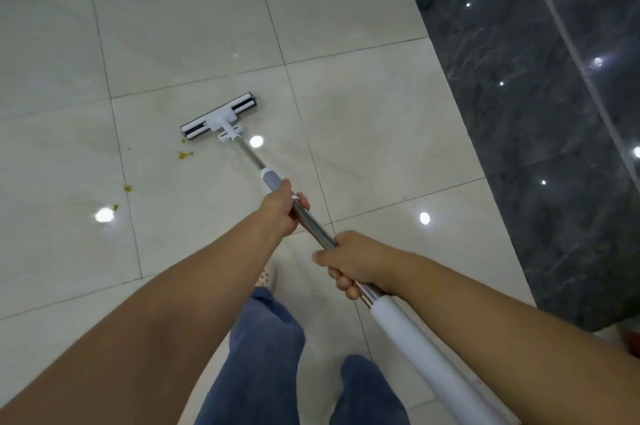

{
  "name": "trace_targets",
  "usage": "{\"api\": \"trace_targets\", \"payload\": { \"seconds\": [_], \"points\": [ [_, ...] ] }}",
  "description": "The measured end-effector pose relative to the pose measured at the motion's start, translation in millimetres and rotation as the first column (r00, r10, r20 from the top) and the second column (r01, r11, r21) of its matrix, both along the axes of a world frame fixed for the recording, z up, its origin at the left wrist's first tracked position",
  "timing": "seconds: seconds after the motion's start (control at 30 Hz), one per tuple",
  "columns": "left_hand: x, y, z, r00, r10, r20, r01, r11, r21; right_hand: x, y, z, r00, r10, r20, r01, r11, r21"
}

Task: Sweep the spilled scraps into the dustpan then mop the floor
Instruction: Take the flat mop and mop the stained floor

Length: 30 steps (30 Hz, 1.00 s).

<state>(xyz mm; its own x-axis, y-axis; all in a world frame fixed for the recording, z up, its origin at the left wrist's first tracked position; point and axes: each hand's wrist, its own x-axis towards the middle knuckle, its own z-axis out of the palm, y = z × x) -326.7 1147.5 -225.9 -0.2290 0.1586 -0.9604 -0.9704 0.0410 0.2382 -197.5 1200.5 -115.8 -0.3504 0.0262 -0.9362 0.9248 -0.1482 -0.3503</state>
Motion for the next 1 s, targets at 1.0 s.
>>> {"api": "trace_targets", "payload": {
  "seconds": [1.0],
  "points": [
    [-79.6,-98.5,-29.3,0.998,0.063,0.020,-0.064,0.996,0.066,-76.2,-97.0,-26.5,0.992,0.124,0.032,-0.124,0.992,-0.002]
  ]
}}
